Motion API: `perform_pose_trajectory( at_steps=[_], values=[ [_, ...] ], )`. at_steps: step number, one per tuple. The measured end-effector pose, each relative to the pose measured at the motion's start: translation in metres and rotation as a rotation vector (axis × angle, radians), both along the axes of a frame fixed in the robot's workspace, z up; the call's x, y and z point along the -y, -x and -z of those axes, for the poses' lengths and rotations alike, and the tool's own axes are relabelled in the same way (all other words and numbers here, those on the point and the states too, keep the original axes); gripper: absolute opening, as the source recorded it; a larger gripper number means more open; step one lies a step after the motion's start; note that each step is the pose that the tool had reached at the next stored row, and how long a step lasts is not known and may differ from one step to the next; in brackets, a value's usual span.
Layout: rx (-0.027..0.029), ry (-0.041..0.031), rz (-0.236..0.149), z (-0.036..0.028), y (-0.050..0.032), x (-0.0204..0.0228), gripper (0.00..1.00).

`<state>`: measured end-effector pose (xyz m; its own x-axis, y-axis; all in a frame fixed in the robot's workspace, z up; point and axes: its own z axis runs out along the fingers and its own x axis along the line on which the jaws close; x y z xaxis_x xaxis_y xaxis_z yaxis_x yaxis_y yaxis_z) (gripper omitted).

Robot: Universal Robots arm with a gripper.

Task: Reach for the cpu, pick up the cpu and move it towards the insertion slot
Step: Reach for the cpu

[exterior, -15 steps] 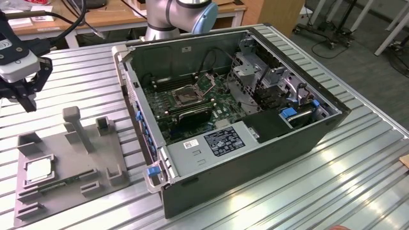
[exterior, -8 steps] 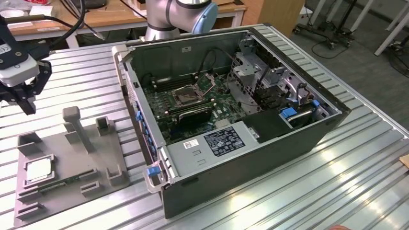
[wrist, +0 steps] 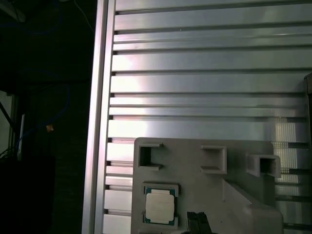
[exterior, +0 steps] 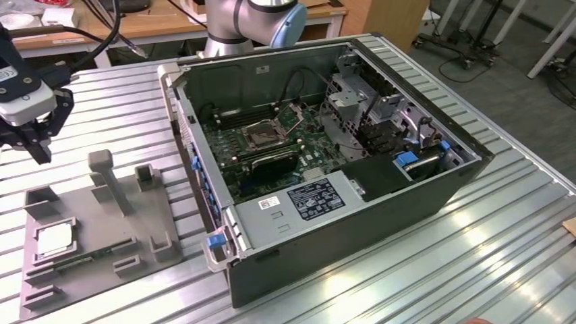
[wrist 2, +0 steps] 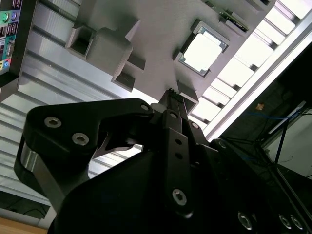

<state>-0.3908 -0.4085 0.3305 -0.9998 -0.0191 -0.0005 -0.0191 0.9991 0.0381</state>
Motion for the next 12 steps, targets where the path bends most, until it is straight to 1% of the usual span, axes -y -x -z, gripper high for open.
perform_pose_trajectory(
  at_steps=[5, 8, 12],
  values=[
    [0.0004, -0.0003, 0.0, 0.0006, 0.0, 0.0, 0.1],
    [0.0002, -0.0001, 0.0, 0.003, 0.0, 0.0, 0.1],
    [0.0003, -0.0002, 0.0, 0.0078, 0.0002, 0.0, 0.1]
  ],
)
